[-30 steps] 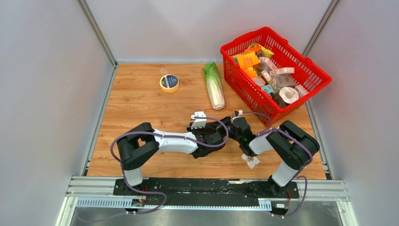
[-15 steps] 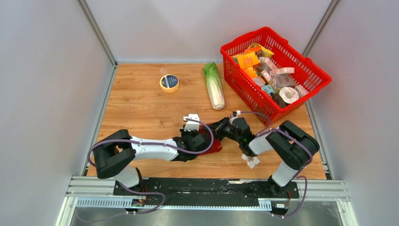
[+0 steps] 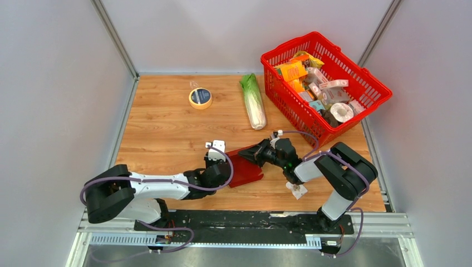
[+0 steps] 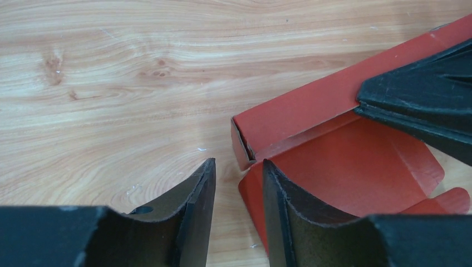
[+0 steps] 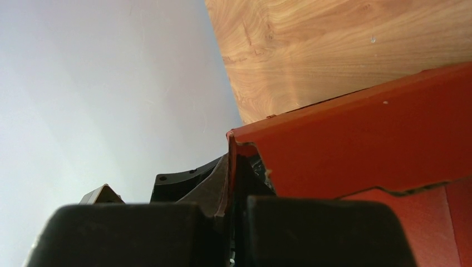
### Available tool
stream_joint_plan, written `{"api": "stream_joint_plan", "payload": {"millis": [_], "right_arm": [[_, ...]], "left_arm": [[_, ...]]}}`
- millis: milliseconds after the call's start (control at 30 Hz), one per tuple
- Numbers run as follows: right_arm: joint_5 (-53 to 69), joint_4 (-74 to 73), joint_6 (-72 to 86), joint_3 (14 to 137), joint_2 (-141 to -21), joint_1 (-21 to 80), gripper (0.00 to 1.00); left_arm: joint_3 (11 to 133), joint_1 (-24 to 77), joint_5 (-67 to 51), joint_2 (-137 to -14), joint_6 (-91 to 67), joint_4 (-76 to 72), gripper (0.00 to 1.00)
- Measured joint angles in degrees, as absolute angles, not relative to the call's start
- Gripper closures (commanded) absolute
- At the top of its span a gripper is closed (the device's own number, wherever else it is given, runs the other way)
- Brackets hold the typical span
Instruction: Fold the paper box
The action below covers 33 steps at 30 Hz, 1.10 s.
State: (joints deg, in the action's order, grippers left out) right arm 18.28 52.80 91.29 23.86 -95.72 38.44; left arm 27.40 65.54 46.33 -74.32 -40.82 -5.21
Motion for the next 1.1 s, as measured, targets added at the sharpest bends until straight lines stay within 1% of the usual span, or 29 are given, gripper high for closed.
{"api": "stream_joint_plan", "payload": {"millis": [100,167,200,367,467,500,567,600,633,733,800,900,933,1000,1100], "right_arm": [[18.7,52.8,91.3,24.1,-96.0,38.4,1.00],[18.8,52.7,91.4,24.1,-96.0,38.4,1.00],[18.9,52.7,91.4,24.2,-96.0,38.4,1.00],[18.5,52.6,91.7,24.3,-96.0,37.9,1.00],[18.3,52.5,92.0,24.3,-96.0,37.9,1.00],[18.1,52.2,92.1,24.3,-96.0,37.9,0.99],[17.7,51.7,92.5,24.3,-96.0,37.8,0.90],[17.5,51.6,92.6,24.3,-96.0,37.8,0.84],[17.5,51.2,92.5,24.5,-95.9,37.7,0.73],[19.0,47.3,89.4,24.8,-94.3,37.2,0.51],[20.8,40.5,83.9,25.6,-91.2,36.3,0.38],[21.9,26.0,71.1,29.1,-84.5,34.6,0.27],[21.8,20.3,66.0,30.7,-81.5,34.1,0.19],[21.3,10.3,57.4,33.1,-74.3,33.5,0.16],[20.9,-1.8,46.0,35.5,-63.1,33.4,0.15]], "left_arm": [[27.9,65.5,46.6,-75.4,-40.6,-6.3,0.58],[29.3,65.5,47.1,-77.8,-40.5,-6.2,0.62],[30.6,65.5,47.5,-79.4,-40.5,-6.0,0.67],[35.9,65.5,51.6,-85.6,-41.8,-1.8,0.77],[38.0,65.5,53.9,-87.7,-43.7,1.2,0.84],[38.8,65.5,54.9,-88.5,-44.8,2.2,0.89],[40.8,65.5,56.9,-90.3,-46.7,4.6,0.95],[41.5,65.5,57.7,-91.0,-47.7,5.3,1.00],[42.0,65.5,58.4,-91.5,-48.7,6.0,1.00],[42.9,65.5,59.6,-91.7,-49.8,7.6,1.00],[42.8,65.5,59.1,-90.5,-49.8,8.5,1.00],[41.7,65.5,56.7,-86.7,-49.6,10.4,1.00],[41.1,65.5,55.9,-85.1,-49.5,11.2,1.00],[39.7,65.5,53.3,-81.1,-49.6,12.8,1.00],[37.5,65.5,49.2,-75.3,-49.8,15.4,1.00]]}}
